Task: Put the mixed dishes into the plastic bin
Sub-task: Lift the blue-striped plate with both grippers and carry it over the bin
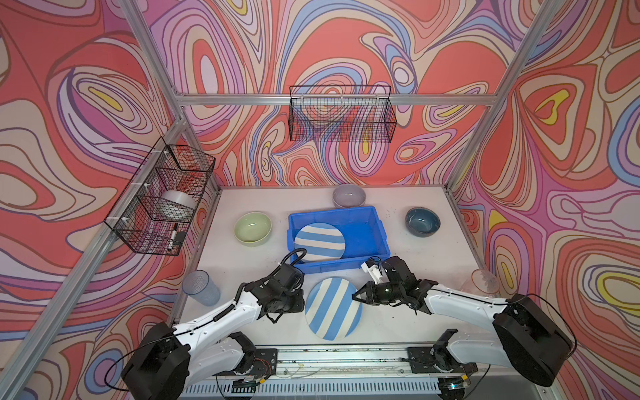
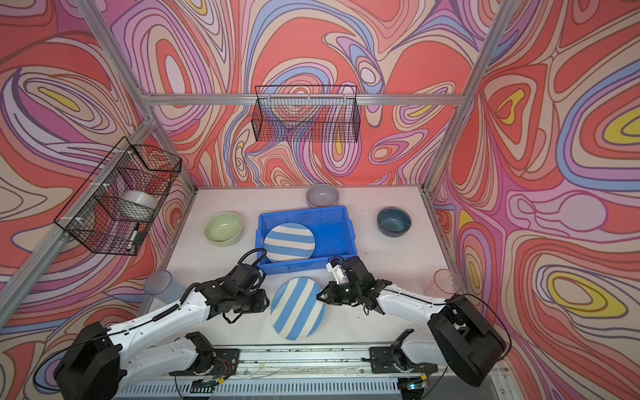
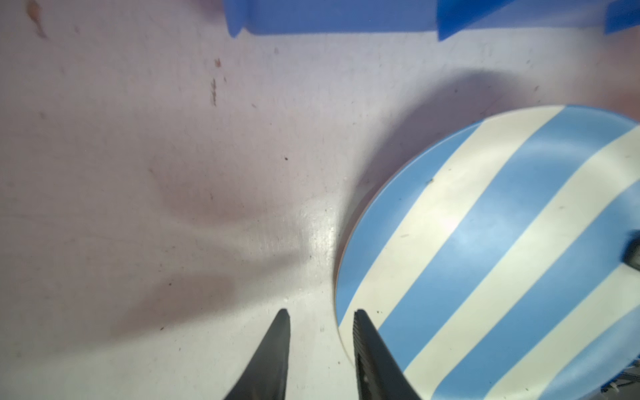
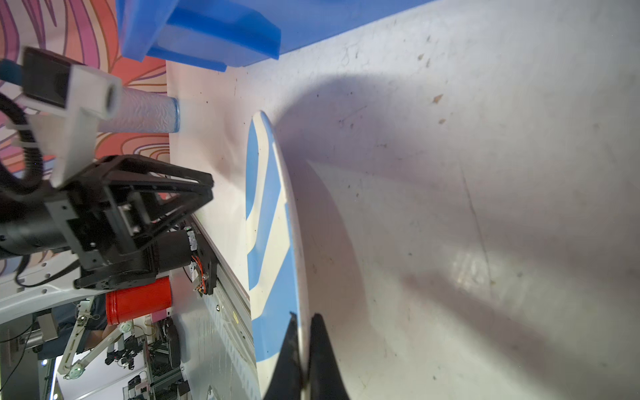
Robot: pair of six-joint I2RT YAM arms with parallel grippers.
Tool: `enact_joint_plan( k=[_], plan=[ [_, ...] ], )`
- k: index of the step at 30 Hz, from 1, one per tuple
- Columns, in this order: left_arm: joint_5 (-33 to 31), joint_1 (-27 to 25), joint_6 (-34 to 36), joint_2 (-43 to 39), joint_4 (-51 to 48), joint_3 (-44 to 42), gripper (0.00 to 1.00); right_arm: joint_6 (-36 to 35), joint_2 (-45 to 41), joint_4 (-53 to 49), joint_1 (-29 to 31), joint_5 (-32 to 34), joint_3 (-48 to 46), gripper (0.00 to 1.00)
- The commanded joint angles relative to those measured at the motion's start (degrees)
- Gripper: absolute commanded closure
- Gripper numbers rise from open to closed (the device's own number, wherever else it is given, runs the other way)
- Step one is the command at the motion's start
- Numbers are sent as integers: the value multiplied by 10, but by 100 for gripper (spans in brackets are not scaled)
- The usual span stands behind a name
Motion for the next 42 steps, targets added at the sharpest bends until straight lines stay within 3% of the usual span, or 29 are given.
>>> enact_joint_plan(
  k=[1,10,16,20,28,42],
  plan=[
    [-40,0,-4,-24,-79,31,60,-34,-34,-83,1,6,37,100],
    [-119,5,12,-54,-190,106,55,-95,-76,-180,-2,-16,122,100],
    [-99,54,33,-59,-190,130,54,-96,-59,-179,-60,-26,184,100],
    [-75,100,50,-53,-163,145,54,-77,-18,-142,-104,-27,240,100],
    [-72,150,85,4,-125,193,56,-59,97,-99,-121,10,354,100],
    [-61,174,125,117,-72,240,63,-46,261,-47,-122,39,456,100]
  ],
)
